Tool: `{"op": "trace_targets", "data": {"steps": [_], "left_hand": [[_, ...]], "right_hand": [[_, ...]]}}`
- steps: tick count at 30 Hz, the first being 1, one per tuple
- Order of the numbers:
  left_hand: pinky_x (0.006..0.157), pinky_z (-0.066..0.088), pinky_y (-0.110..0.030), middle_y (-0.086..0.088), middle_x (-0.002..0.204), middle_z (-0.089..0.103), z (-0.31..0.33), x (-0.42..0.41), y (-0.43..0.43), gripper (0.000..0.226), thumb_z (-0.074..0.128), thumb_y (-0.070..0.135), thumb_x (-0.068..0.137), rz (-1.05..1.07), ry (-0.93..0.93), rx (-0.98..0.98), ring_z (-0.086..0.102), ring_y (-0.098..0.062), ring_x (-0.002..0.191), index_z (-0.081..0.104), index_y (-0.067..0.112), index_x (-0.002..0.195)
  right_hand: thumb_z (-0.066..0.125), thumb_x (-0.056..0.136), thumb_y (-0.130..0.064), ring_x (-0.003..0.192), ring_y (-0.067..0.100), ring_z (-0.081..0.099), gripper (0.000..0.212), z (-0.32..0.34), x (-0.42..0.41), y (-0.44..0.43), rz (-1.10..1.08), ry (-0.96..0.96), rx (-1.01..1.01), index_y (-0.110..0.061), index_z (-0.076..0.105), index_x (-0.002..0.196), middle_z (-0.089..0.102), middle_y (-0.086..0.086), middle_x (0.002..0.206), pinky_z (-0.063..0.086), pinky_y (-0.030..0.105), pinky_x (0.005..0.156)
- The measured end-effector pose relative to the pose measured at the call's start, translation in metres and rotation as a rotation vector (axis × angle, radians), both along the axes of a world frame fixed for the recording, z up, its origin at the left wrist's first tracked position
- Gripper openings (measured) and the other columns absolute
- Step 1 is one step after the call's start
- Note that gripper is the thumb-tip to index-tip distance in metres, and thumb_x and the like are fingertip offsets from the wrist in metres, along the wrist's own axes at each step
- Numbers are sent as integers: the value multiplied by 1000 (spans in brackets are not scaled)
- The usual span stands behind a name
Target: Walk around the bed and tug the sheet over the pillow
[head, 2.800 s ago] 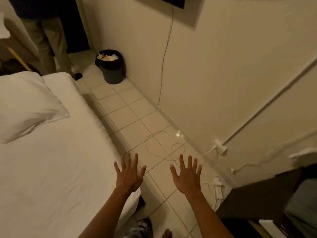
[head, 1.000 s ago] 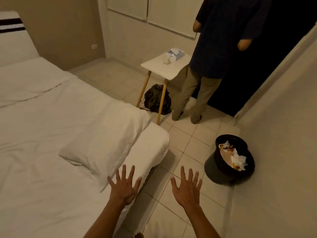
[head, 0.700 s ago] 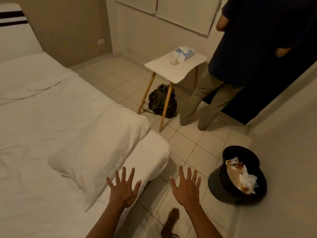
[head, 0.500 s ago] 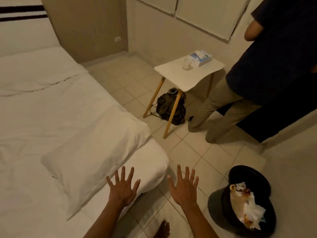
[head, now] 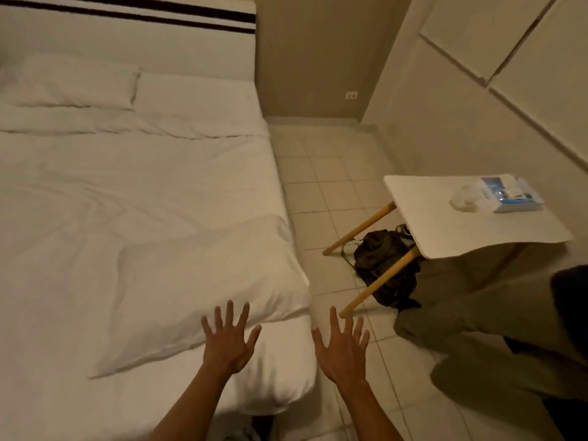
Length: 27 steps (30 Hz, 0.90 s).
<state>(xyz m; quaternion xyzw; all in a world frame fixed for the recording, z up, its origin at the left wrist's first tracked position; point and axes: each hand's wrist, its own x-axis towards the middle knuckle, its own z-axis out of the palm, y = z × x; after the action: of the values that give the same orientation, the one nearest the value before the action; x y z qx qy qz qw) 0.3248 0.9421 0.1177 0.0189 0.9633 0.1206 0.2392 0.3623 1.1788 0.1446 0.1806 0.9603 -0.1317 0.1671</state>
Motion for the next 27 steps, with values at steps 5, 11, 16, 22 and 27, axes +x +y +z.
{"op": "trace_targets", "data": {"steps": [5, 11, 16, 22, 27], "left_hand": [[116, -7, -59, -7, 163, -9, 11, -44, 21, 113, -41, 75, 51, 194, 57, -19, -8, -36, 148, -10, 34, 152], [116, -3, -59, -9, 163, -3, 5, -71, 60, 100, -31, 75, 64, 481, 64, -69, -2, -37, 148, -8, 33, 152], [114, -2, -62, -10, 163, 0, 8, -77, 108, 84, -9, 74, 78, 821, 4, -118, -1, -39, 148, -3, 35, 153], [113, -7, -62, -9, 162, -8, 15, -83, 152, 71, 6, 73, 89, 1087, -25, -110, -7, -37, 148, -7, 41, 151], [113, -5, -64, -11, 162, -8, 12, -75, 157, 72, 7, 74, 88, 1270, -9, -91, -6, -38, 148, -7, 41, 151]], "right_hand": [[4, 83, -79, 152, 35, -8, 89, 2, -83, 20, 192, 16, -27, -31, 3, 158, 3, 12, 166, -7, 53, 121], [18, 94, -72, 151, 35, -15, 78, -13, -187, 36, 556, -28, -34, -32, -3, 158, -3, 13, 166, -12, 54, 120], [18, 92, -75, 151, 37, -12, 79, -22, -256, 47, 859, -74, -33, -36, -1, 157, -3, 13, 166, -10, 58, 120], [21, 92, -75, 150, 44, -11, 77, -12, -313, 46, 1087, -68, -7, -39, 1, 157, -1, 12, 166, -6, 61, 118], [22, 92, -75, 149, 44, -14, 77, -10, -332, 20, 1243, -34, 28, -40, -2, 156, -7, 12, 166, -5, 62, 119]]}}
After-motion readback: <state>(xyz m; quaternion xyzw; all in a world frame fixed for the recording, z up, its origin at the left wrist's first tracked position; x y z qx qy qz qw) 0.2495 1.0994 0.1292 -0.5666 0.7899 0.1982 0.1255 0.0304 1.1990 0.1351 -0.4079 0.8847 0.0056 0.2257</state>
